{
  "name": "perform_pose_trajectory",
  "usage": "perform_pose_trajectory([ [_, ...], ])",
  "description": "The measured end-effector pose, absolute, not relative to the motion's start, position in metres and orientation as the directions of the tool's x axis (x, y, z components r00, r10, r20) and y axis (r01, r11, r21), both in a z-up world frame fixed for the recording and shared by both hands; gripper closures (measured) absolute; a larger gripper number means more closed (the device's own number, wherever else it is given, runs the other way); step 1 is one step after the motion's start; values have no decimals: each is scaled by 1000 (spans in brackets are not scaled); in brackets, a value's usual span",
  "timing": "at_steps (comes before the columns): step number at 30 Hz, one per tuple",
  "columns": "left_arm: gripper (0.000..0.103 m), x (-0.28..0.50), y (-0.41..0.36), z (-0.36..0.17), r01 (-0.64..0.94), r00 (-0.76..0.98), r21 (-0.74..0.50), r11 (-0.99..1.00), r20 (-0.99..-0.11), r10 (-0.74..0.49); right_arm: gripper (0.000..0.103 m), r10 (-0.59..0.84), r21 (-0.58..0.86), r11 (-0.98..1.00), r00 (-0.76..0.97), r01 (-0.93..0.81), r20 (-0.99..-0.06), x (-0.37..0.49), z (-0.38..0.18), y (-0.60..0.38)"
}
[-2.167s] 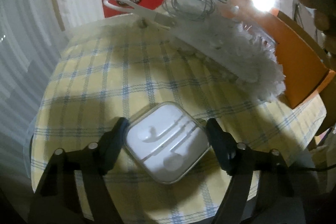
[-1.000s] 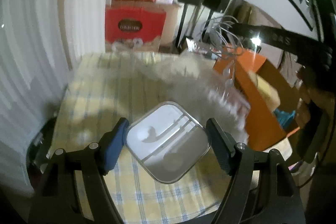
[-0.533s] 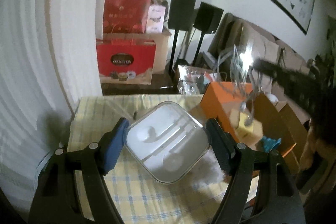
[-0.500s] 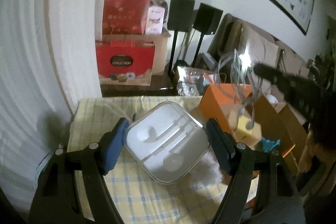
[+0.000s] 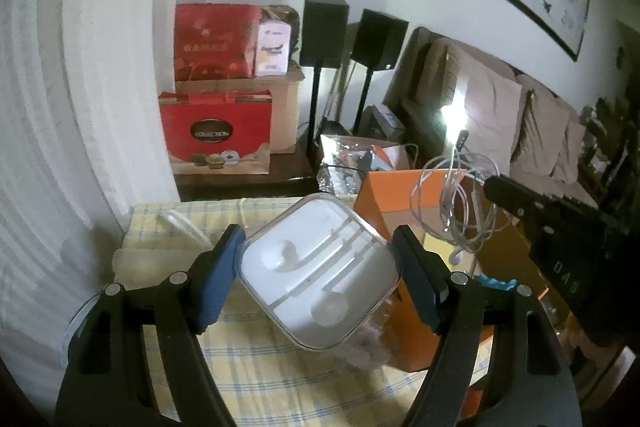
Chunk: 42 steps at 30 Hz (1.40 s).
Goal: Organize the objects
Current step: 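Carry the earphone case and white cable over the orange box with both tools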
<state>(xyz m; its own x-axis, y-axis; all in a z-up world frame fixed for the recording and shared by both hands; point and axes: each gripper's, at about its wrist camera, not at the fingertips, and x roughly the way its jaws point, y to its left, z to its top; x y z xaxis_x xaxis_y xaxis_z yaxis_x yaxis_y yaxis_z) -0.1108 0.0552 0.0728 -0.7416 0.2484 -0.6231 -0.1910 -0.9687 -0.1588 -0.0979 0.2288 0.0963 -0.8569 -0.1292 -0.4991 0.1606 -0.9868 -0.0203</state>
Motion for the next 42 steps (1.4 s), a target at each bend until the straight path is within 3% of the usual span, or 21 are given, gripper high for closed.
perform_pose_trajectory([
  [21,30,-113,169,54,-292,-696,-141,-946,-647,312,101,-17,13,-1000,-837,12,-546,-74,70,331],
  [42,30,-115,220,-28,-305,-613,-132,-943,-731,301,101,-18,77,-996,-775,-40,-632,-82,5,376],
])
